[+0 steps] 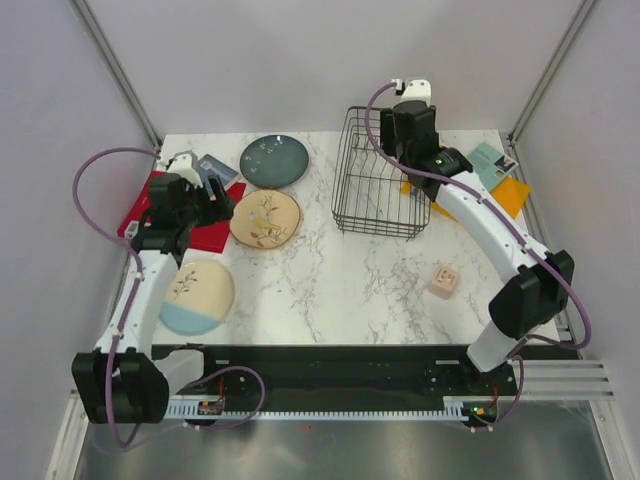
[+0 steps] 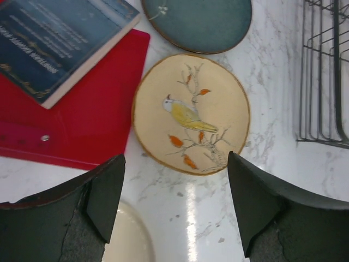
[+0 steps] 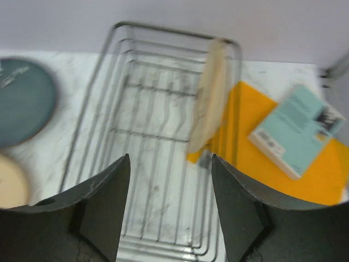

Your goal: Load the plates into the dish rack

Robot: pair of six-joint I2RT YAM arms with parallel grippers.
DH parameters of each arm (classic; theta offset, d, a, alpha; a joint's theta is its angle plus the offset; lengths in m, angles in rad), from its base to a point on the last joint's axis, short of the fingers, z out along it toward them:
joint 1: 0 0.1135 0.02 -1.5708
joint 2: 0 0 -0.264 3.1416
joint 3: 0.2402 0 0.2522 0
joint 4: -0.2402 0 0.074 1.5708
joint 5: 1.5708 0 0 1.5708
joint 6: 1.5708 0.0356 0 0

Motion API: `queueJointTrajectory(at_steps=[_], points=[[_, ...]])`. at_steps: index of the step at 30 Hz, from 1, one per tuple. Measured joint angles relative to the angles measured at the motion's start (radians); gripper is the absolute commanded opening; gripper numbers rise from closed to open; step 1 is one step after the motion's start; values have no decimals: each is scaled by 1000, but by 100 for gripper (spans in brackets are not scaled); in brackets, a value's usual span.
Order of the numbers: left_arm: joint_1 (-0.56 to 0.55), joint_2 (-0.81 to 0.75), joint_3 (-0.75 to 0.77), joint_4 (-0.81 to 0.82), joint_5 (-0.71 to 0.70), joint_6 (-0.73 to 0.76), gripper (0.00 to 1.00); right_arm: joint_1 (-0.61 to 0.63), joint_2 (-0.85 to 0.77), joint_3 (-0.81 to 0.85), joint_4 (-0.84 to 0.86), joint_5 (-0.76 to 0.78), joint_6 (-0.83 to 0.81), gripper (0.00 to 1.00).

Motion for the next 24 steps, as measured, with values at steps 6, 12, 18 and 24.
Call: queueJointTrajectory(at_steps=[6,12,18,24], points=[[380,-80,-24,-170,53,193,78,20,-61,-190,-5,-690,18,66],[610,-52,-57,-300,138,402,73,158,105,-254,19,-1089,67,67],[739,0,-134,-362,193,585,72,303,291,-154,78,-1268,119,70],[757,27,-231,-365,218,690,70,394,410,-125,120,-1275,186,70]])
